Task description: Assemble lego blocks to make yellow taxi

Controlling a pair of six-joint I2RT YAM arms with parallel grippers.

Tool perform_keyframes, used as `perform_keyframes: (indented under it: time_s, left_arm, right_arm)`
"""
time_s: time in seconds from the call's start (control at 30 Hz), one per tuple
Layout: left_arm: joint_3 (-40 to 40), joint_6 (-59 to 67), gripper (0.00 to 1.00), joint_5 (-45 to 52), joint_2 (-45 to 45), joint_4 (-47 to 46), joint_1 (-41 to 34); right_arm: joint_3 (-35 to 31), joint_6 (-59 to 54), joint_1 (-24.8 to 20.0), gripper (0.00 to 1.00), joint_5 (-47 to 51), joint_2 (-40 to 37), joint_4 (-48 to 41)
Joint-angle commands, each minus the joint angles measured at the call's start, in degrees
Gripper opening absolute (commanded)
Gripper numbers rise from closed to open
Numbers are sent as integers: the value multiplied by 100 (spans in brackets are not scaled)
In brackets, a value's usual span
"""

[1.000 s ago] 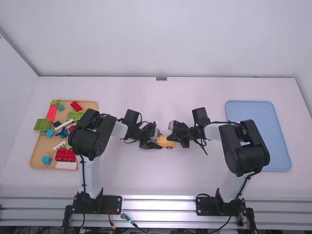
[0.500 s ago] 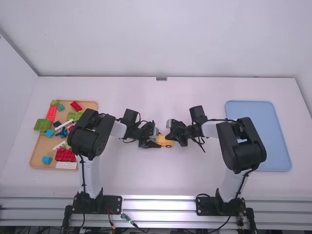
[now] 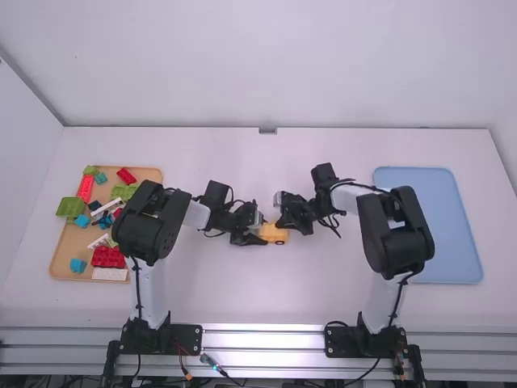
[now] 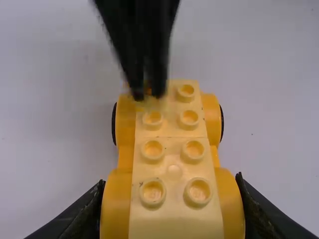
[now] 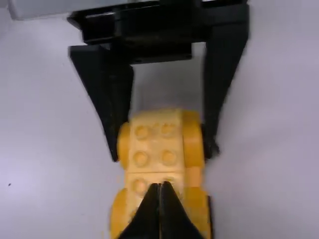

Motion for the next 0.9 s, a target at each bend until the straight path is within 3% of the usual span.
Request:
perform_keyframes:
  time_s: [0.0, 0.07, 0.13, 0.2, 0.3, 0.33, 0.5, 0.6, 0.87]
  left_arm:
    - [-26, 79, 55, 107, 26, -37, -33]
    - [-26, 79, 56, 107, 26, -26, -35]
    - [-26, 79, 58, 107, 26, -20, -35]
    - [-26, 81, 62, 107, 28, -20, -33]
    - [-26, 61, 84, 105, 26, -22, -33]
    - [-26, 50, 100, 92, 26, -15, -33]
    - [-15, 17, 99, 63, 7, -28, -33]
    - [101, -688, 99, -374, -181, -192, -31]
    - [1392, -916, 99, -1725, -1106, -3233, 295]
  right_arm:
    - [299, 57, -96, 26, 251, -358, 7]
    - [404, 203, -127, 43, 476, -507, -2]
    - [501, 476, -127, 88, 686, -577, -9]
    - [566, 793, -127, 99, 914, -621, 0]
    - [595, 1307, -127, 99, 1333, -723, -7]
    - [597, 1508, -118, 99, 1513, -761, -2]
    - [595, 1617, -118, 99, 1665, -800, -24]
    - [595, 1617, -118, 99, 1668, -802, -22]
    - [597, 1615, -129, 99, 1670, -802, 39]
